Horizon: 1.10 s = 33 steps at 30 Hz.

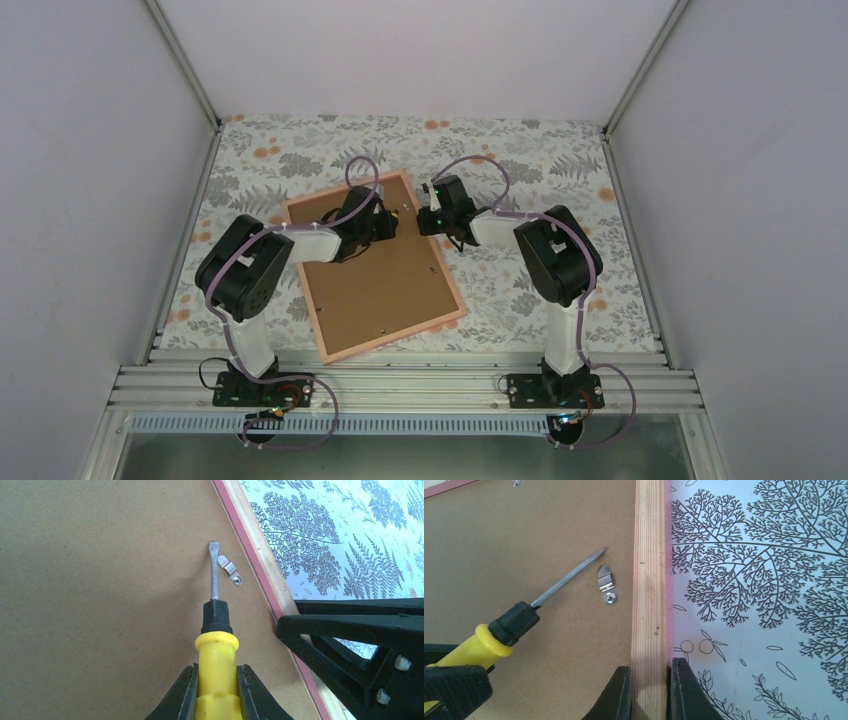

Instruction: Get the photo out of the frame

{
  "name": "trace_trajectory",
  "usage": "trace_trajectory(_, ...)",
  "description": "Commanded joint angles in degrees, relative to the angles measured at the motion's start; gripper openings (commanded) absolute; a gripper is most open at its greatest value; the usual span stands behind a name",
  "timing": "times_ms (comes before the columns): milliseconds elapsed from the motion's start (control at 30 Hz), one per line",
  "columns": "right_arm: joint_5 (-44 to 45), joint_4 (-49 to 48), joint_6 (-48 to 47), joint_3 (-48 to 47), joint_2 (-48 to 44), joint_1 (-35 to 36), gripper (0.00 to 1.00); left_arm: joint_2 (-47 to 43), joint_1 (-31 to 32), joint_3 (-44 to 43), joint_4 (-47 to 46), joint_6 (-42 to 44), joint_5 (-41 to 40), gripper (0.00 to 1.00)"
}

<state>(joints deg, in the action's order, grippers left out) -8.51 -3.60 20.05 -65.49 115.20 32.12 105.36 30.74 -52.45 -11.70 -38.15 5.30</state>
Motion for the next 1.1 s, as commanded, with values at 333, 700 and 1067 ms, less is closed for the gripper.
trace_trajectory(333, -1.14, 5.3, 1.87, 2.69, -1.5, -0.02, 0.04, -7.85, -0.46, 4.59, 3.92, -0.01, -1.92, 0.02)
trace_trajectory(700, 1.88, 6.27, 3.79, 4.78, -5.03, -1.88, 0.04, -17.18, -1.2, 9.39, 8.65, 1.41, -2.94, 0.02)
trace_trajectory(1067, 3.74, 5.34, 9.45, 8.47, -8.72, -4.9, 0.04, -24.97, -1.38, 13.68, 12.3, 1.59, -3.14, 0.02)
